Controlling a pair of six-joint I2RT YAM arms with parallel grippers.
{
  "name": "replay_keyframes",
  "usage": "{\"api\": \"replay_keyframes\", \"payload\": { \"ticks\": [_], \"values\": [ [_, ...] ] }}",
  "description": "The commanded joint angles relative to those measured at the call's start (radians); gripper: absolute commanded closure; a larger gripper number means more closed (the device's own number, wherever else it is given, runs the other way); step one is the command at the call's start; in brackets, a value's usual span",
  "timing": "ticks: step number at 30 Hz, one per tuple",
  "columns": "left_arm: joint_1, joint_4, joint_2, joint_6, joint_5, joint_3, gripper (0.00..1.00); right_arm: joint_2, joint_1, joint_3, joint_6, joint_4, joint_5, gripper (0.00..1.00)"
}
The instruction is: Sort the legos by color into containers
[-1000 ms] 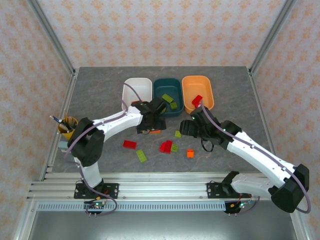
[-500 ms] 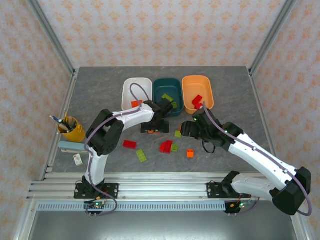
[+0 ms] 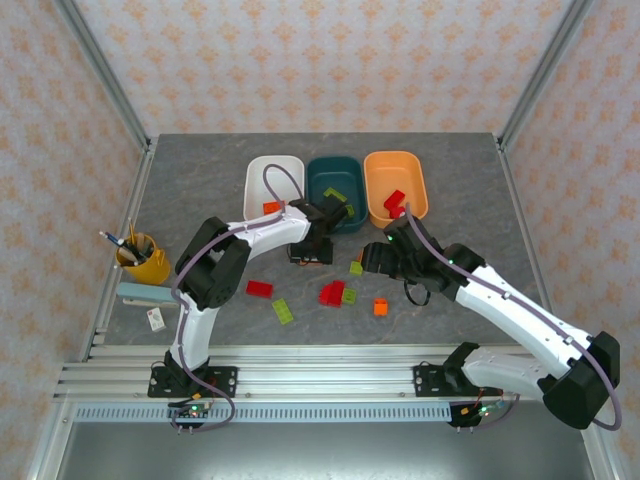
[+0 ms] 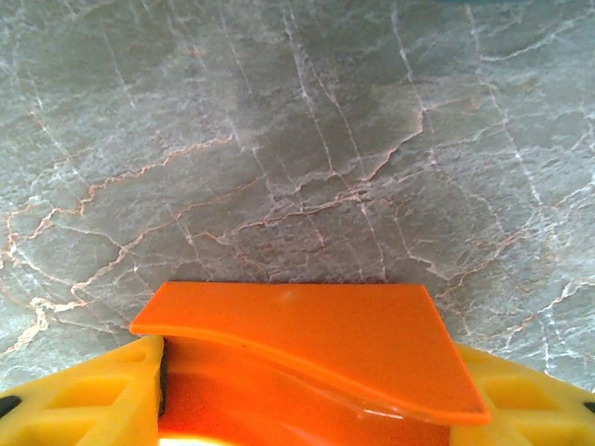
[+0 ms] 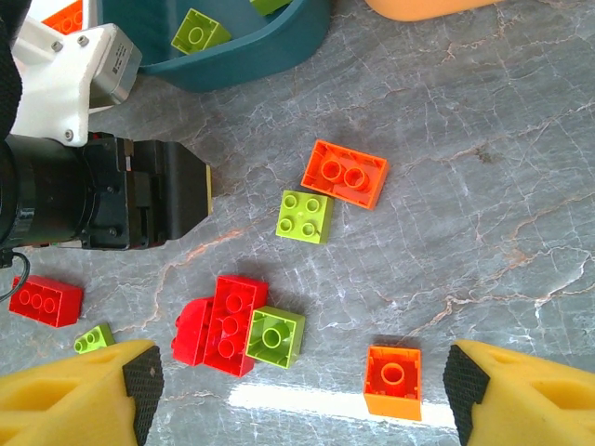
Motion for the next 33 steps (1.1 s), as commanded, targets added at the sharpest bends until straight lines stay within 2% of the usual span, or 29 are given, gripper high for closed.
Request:
{"api": "replay_keyframes", "payload": {
  "ticks": [1, 7, 12, 16, 21, 26, 33],
  "values": [
    [0.005, -0.038, -0.052, 0.008, -0.049, 0.001, 0.49, -0.008, -0.006, 0.010, 0.008, -0.006, 0.014, 0.19],
    [0.025, -0.162, -0.229, -0.010, -0.062, 0.062, 0.49, -0.034, -0.006, 0.054, -0.023, -0.010, 0.032, 0.20],
    [0.124, -0.228, -0.228, 0.029, -0.028, 0.200, 0.49, -0.016, -0.006, 0.079, -0.048, 0.110, -0.030, 0.20],
    [0.229, -0.245, -0.134, 0.048, 0.003, 0.341, 0.49, 0.054, -0.006, 0.134, -0.051, 0.192, -0.039, 0.20],
    [0.311, -0.291, 0.046, 0.073, 0.007, 0.590, 0.50, 0.155, -0.007, 0.214, -0.073, 0.226, -0.039, 0.19],
    [0.360, -0.313, 0.212, 0.069, -0.009, 0.765, 0.50, 0.250, -0.009, 0.269, -0.068, 0.266, -0.084, 0.19],
    [0.395, -0.270, 0.358, 0.076, -0.026, 0.856, 0.48, 0.302, -0.020, 0.282, -0.044, 0.338, -0.112, 0.18]
  ]
}}
